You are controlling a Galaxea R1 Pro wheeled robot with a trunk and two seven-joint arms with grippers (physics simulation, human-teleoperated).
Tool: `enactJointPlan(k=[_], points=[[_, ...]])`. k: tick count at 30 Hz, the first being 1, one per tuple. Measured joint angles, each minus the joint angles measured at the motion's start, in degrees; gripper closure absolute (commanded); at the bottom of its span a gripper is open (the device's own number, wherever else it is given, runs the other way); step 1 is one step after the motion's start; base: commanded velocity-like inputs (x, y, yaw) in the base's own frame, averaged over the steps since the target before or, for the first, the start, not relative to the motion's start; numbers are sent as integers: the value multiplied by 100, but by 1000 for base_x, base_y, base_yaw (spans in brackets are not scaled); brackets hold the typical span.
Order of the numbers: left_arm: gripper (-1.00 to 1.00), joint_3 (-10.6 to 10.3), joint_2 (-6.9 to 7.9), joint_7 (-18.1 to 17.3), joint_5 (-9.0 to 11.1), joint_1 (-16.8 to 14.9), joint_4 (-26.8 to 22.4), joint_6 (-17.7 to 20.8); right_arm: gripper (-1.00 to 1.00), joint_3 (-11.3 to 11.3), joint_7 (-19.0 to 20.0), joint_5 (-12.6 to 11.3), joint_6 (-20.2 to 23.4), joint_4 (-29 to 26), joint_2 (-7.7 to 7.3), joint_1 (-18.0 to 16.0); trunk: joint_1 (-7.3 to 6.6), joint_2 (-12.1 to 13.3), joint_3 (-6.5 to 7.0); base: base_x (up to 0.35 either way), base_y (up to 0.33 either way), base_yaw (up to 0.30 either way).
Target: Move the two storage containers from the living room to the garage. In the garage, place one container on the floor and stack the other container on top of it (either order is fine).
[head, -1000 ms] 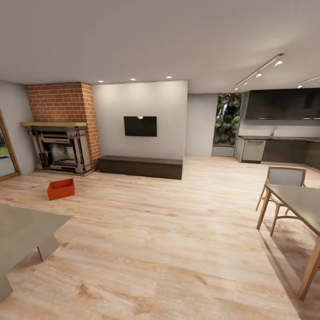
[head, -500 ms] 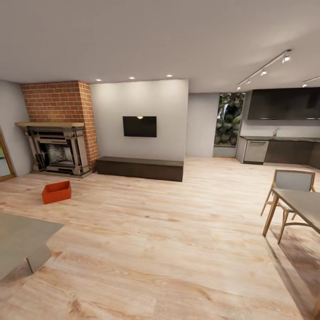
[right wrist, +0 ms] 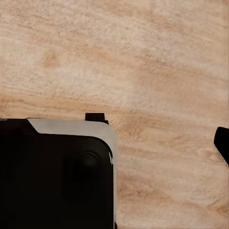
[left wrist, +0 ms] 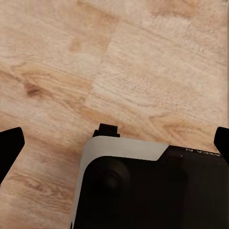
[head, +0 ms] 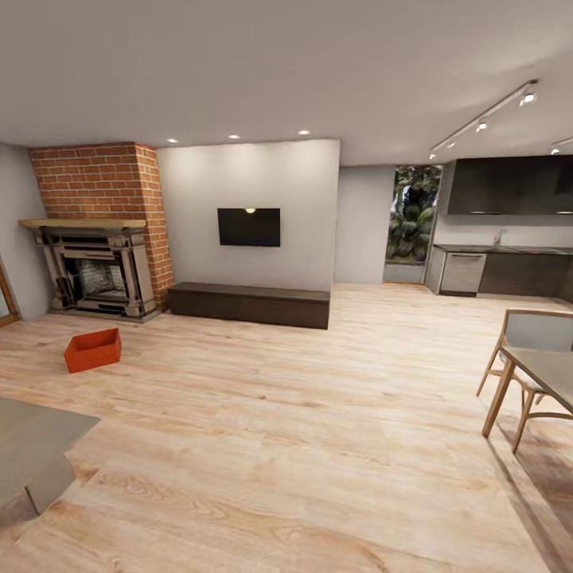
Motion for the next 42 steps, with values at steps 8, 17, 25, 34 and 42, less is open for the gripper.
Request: enactJointPlan(k=[8, 17, 25, 34, 42], points=[[-100, 0, 0, 0, 0, 0, 0, 0, -100, 0, 0, 0, 0, 0, 0, 0, 0, 0, 0, 326, 0, 0], [-100, 0, 0, 0, 0, 0, 0, 0, -100, 0, 0, 0, 0, 0, 0, 0, 0, 0, 0, 326, 0, 0], [-100, 0, 0, 0, -1, 0, 0, 0, -100, 0, 0, 0, 0, 0, 0, 0, 0, -1, 0, 326, 0, 0], [-100, 0, -4, 0, -1, 0, 0, 11, -100, 0, 0, 0, 0, 0, 0, 0, 0, -1, 0, 326, 0, 0], [-100, -1, -9, 0, -5, 0, 0, 7, -100, 0, 0, 0, 0, 0, 0, 0, 0, -1, 0, 326, 0, 0]])
